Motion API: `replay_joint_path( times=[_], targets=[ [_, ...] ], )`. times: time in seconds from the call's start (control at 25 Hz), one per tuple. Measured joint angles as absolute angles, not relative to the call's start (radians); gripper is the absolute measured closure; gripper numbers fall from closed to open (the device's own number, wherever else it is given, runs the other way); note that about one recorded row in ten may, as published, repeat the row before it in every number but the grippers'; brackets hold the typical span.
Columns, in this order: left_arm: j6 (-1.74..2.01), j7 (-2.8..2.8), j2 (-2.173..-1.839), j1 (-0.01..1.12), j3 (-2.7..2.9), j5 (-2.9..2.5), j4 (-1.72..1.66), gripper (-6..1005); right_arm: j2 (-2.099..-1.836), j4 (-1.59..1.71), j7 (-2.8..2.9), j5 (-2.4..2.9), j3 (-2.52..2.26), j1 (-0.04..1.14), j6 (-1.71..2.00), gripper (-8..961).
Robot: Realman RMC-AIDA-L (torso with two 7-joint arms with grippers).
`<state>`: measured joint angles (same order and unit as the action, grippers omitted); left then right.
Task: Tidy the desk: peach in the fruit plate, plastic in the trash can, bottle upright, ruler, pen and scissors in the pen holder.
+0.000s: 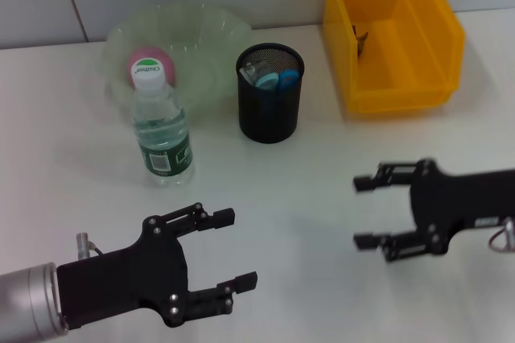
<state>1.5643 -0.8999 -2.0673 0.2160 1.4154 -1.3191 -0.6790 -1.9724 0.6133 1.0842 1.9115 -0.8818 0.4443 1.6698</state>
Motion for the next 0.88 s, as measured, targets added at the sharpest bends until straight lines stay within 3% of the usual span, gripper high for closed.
replay_joint_path(
  times=[0.2,0.88],
  targets=[
    [1.545,-0.886,-2.063,0.261,1.415,-1.319,-0.601,217,-1.998,0.599,1.05,1.949,-0.873,0.438,1.67,164],
    [1.508,-0.891,-2.064,0.257,1.423,-1.322,-0.595,218,-2.009,0.592,1.034,1.95,-0.822,0.446,1.673,165]
  ],
)
